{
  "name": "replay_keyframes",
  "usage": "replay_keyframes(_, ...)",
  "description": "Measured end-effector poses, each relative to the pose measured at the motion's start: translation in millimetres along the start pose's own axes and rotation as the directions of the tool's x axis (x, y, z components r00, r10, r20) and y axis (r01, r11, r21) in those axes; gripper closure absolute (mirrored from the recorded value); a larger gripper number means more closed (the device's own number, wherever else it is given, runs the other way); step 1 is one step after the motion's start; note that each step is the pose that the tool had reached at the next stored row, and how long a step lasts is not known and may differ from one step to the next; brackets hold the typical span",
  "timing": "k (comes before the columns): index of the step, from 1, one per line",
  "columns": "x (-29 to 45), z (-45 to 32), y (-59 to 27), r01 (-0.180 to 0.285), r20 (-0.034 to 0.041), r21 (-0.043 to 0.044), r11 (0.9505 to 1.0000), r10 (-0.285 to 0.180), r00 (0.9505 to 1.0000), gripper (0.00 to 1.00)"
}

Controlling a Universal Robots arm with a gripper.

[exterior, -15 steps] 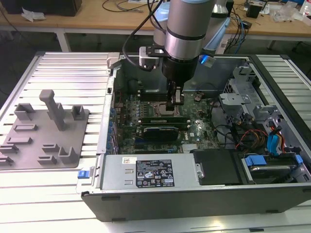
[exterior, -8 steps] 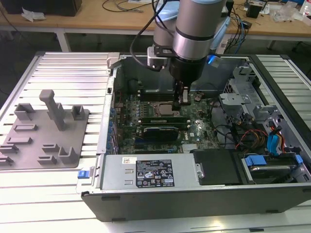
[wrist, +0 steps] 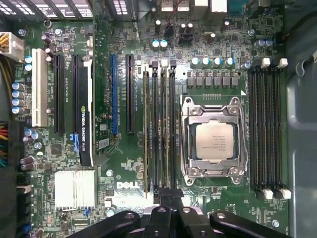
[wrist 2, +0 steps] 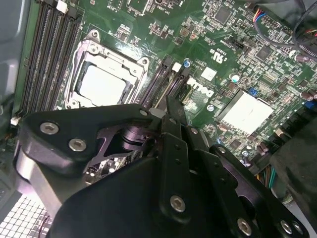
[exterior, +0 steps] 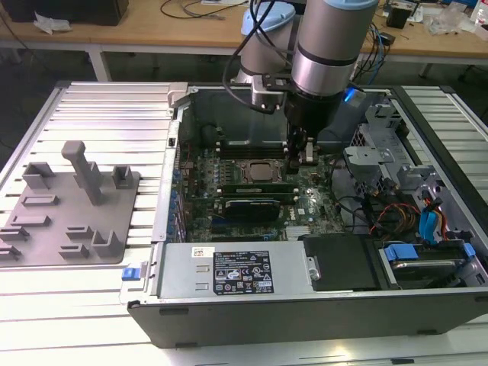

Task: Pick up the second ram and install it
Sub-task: 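Press down the second ram until it locks into place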

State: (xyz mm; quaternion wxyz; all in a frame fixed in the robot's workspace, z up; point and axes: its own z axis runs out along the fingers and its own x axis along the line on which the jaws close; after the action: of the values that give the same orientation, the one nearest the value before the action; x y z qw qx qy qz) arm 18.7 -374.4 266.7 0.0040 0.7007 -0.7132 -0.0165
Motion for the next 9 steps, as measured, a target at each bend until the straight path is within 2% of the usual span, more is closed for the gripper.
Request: replay_keyframes(9,-0.4,0.9,-0.1,0.0,0.0001,0.0001,1.0,0.0,1.0,0.92)
